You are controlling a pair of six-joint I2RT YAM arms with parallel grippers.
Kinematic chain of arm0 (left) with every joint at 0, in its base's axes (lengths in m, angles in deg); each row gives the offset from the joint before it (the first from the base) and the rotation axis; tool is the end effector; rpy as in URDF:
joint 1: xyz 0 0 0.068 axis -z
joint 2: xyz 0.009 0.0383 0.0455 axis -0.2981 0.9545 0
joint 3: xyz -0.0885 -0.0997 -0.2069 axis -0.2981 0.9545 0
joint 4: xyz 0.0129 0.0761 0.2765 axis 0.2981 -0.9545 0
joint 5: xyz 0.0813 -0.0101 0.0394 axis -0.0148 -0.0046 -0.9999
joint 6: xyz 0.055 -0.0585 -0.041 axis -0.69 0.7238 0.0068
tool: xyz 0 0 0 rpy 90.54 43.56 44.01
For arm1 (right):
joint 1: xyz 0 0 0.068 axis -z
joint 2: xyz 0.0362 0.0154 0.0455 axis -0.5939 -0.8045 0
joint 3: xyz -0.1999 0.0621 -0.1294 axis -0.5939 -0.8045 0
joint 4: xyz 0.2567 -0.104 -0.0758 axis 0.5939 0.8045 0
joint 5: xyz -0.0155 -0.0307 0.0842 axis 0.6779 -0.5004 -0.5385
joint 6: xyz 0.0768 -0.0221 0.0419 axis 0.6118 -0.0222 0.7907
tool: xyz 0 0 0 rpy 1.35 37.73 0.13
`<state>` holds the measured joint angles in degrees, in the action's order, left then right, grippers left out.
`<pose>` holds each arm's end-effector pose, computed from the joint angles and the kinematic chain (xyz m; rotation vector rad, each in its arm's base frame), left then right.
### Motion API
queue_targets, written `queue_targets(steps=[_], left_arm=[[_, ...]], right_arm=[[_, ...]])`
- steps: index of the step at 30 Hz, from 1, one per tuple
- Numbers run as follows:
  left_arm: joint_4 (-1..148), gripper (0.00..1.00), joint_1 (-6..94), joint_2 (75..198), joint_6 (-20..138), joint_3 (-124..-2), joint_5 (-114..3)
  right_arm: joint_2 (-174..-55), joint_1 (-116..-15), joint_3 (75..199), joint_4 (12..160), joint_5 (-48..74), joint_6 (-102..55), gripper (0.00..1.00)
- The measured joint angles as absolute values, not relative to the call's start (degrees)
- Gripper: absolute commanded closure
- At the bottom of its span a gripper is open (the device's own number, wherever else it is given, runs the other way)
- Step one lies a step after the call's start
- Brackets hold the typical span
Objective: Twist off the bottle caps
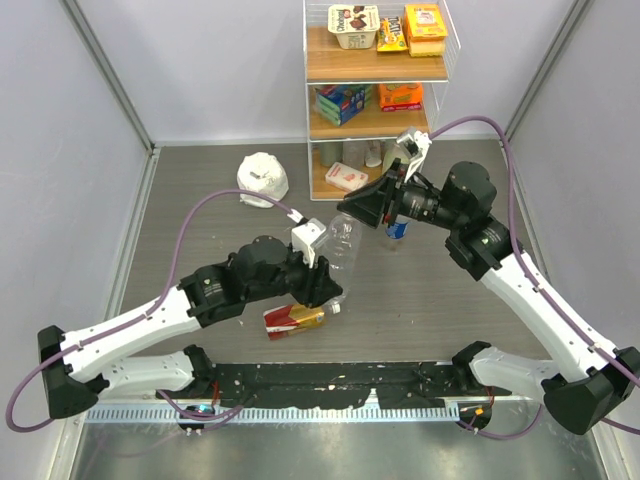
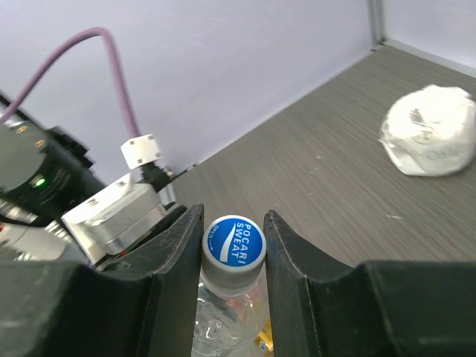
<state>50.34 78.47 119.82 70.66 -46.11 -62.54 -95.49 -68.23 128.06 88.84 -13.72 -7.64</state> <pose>0.1499 -0.2753 0.2960 0.7011 2.0101 -0.9414 0.2465 0.2057 0.4060 -0.6296 1.5631 1.1858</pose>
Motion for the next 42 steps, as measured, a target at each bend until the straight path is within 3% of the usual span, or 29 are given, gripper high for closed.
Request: queue_targets(steps=[6, 13, 15, 16, 17, 20, 23, 42], left_arm=[[52.2, 0.95, 78.4, 119.4, 70.5, -45.1, -56.7], [53.7, 0.96, 78.5, 118.8, 69.7, -45.0, -54.4], [53.9, 0.97, 78.5, 118.8, 69.6, -44.8, -54.5], [54.0, 0.98, 78.5, 118.8, 69.6, -44.7, -54.5], [54.0, 0.98, 78.4, 118.8, 69.6, -44.7, -54.7], [54.2, 0.99, 78.4, 118.8, 69.7, -44.4, -55.3], [54.2, 1.00, 78.4, 118.8, 69.6, -44.1, -56.5], [48.5, 1.00, 78.4, 124.4, 70.9, -45.6, -69.3]], right_arm=[[-95.5, -66.2, 125.2, 79.8, -25.7, -4.5, 0.99], [-95.6, -66.0, 125.2, 75.7, -30.3, -3.0, 0.98], [-95.6, -65.7, 125.2, 76.0, -30.2, -2.7, 0.88], [-95.7, -65.4, 125.2, 76.2, -30.0, -2.5, 0.68], [-95.7, -65.3, 125.2, 76.3, -29.7, -2.3, 0.61], [-95.7, -65.0, 125.2, 77.5, -27.8, -1.7, 0.23], [-95.7, -64.7, 125.2, 78.4, -25.2, -1.1, 0.02], [-95.5, -65.1, 128.7, 91.9, -5.1, -2.0, 0.00]])
